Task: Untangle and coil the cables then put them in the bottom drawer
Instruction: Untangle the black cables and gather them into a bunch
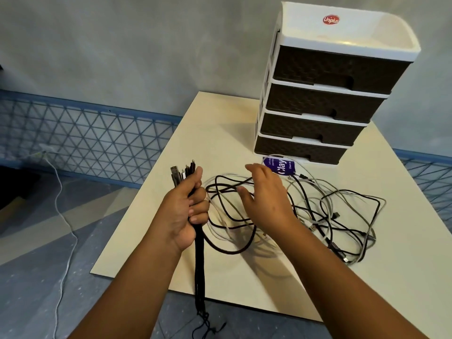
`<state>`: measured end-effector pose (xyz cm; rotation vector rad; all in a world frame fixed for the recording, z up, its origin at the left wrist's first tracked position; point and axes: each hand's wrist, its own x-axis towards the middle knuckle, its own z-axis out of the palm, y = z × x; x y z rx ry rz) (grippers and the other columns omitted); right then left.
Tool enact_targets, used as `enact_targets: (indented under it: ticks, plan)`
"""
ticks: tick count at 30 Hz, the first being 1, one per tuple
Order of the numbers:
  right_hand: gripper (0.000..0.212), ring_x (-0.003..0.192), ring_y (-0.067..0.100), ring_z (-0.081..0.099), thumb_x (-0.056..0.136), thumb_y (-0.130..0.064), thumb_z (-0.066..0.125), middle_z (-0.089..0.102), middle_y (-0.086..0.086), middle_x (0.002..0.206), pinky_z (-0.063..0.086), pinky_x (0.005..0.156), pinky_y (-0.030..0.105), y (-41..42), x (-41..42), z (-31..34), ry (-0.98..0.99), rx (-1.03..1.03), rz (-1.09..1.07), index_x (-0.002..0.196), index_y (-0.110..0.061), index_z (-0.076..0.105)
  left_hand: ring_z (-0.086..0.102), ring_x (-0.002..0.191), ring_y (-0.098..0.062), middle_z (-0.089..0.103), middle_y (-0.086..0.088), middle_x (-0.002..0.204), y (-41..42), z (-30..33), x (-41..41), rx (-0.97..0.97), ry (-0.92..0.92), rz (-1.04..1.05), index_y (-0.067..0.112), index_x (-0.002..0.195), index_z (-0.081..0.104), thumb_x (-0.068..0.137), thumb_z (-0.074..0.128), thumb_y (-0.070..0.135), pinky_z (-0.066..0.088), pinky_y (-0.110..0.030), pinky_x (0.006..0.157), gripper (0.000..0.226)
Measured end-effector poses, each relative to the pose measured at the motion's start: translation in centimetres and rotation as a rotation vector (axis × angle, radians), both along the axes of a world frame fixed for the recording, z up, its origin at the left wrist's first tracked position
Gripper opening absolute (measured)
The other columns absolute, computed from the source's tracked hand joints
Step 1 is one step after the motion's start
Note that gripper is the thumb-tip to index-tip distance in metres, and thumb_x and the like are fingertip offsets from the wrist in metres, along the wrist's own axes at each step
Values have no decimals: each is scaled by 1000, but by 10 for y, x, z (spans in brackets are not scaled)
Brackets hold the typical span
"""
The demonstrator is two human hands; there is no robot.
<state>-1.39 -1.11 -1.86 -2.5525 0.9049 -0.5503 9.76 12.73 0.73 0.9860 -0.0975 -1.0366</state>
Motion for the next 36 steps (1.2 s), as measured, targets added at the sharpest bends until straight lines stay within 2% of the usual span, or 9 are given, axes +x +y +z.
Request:
enact_targets:
  ticks: [4,7,11,14,16,18,21,31,36]
  plan:
    - [36,91,22,62,94,-47,55,66,-2,89,51,81,39,6,8,12,120,250,11,120,-21,60,15,33,-3,20,10,47,2,-4,4,102,21,1,22,70,44,90,62,34,11,-14,31,30]
    - [19,63,18,56,93,-35,62,54,-8,60,50,66,40,30,-1,21,-84,501,123,84,-20,69,16,36,-3,21,8,50,4,-9,4,254,41,-55,17,74,50,82,66,56,12,-14,31,43]
    - [7,71,-6,59,93,-25,65,64,-22,72,43,68,16,64,-22,30,-106,708,436,88,-27,69,24,35,-4,36,3,53,4,-18,1,353,26,-87,11,79,58,80,65,63,15,-14,31,53]
    - [22,78,5,63,95,-42,57,68,-9,81,51,74,29,67,-27,22,-29,682,473,88,-27,71,26,30,-4,33,6,49,4,-17,1,325,-17,-86,13,76,55,93,61,36,13,-15,31,29]
    - [26,75,13,65,97,-40,52,69,-4,84,54,76,36,60,-21,17,-262,784,282,91,-23,71,22,33,-4,31,5,52,5,-14,1,298,-75,-128,17,71,51,94,60,32,11,-14,33,29]
    - [15,77,12,67,98,-21,55,66,-7,96,56,75,34,51,-13,11,-404,682,183,108,-24,66,16,37,-5,28,7,50,7,-9,-2,261,-136,-198,17,66,48,94,58,30,10,-14,35,32]
    - [37,88,9,64,95,-13,59,56,-8,114,49,77,16,36,-1,1,-270,340,263,129,-29,57,14,40,-5,24,8,47,8,-2,-8,214,-205,-280,16,64,46,95,55,26,12,-13,34,34]
    - [22,90,32,60,94,-21,63,59,13,96,39,74,27,-27,10,-37,-14,18,23,109,-10,74,19,39,-7,20,2,49,33,12,-6,-101,-297,-450,15,56,50,73,67,32,16,-14,39,29]
    - [25,87,33,52,93,-27,63,50,11,87,39,71,32,-45,0,-38,111,-164,-35,103,-9,76,17,39,-6,21,5,47,27,9,-5,-60,-275,-338,17,57,49,76,68,31,12,-14,39,30]
